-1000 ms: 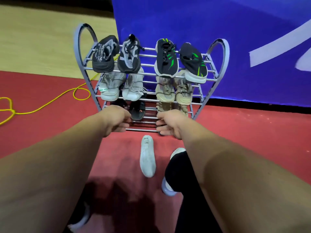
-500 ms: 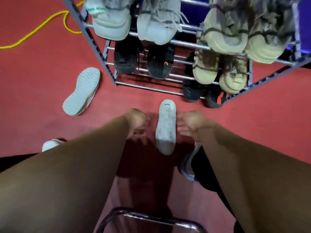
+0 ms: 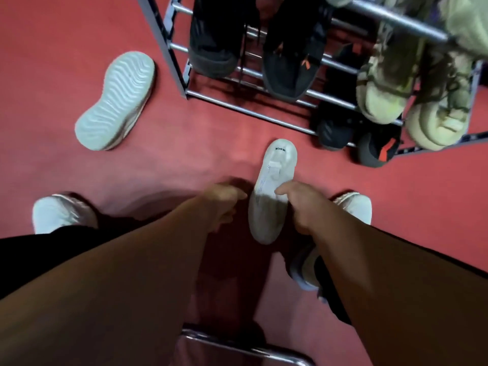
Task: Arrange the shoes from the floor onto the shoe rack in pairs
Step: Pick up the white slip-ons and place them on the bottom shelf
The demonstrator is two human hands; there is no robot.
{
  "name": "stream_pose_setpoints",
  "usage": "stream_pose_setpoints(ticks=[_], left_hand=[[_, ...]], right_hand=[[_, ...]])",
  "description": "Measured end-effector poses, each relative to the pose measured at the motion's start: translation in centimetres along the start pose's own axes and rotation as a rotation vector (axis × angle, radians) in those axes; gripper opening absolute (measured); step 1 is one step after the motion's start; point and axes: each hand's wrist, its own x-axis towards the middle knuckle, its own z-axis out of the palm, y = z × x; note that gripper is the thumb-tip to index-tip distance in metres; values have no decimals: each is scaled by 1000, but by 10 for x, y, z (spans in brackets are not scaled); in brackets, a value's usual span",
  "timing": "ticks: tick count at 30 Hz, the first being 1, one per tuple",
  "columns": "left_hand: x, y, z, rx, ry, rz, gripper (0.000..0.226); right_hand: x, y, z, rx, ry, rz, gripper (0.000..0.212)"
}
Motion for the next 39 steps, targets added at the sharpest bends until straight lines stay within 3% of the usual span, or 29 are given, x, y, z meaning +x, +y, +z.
stream_pose_setpoints(ticks=[6, 9, 11, 14, 18, 20, 21, 23, 26, 28, 31, 35, 39], left_hand=[[-4, -6, -16, -17, -215, -30, 26], [-11, -6, -36, -265, -296, -52, 25], [-17, -10, -55, -353, -316, -27, 20], [-18, -16, -91, -536, -199, 8, 16], [-6, -16, -146, -757, 192, 49, 24], [2, -19, -178, -779, 374, 55, 24], [5, -20, -194, -788, 447, 50, 23], [10, -24, -222, -828, 524, 30, 23], [16, -21, -249, -907, 500, 9, 23], [19, -13, -259, -974, 431, 14, 22], [24, -1, -268, -1089, 343, 21, 25], [31, 6, -268, -1078, 271, -2, 19], [36, 8, -264, -1073, 222, -4, 21]], right_hand=[[1, -15, 46, 12, -166, -26, 59], [-13, -26, 71, -75, -189, -174, 32], [-23, -37, 82, -150, -249, -218, 41], [-30, -58, 93, -327, -365, -317, 63], [-39, -80, 99, -487, -553, -275, 70], [-39, -85, 100, -516, -635, -242, 63], [-37, -85, 100, -499, -630, -238, 60], [-29, -79, 99, -417, -463, -273, 55], [-6, -67, 93, -244, -243, -318, 56], [5, -64, 90, -232, -259, -287, 66], [12, -56, 87, -190, -321, -245, 37], [30, -47, 79, -1, -485, -238, 40], [2, -55, 87, 183, -466, -155, 35]])
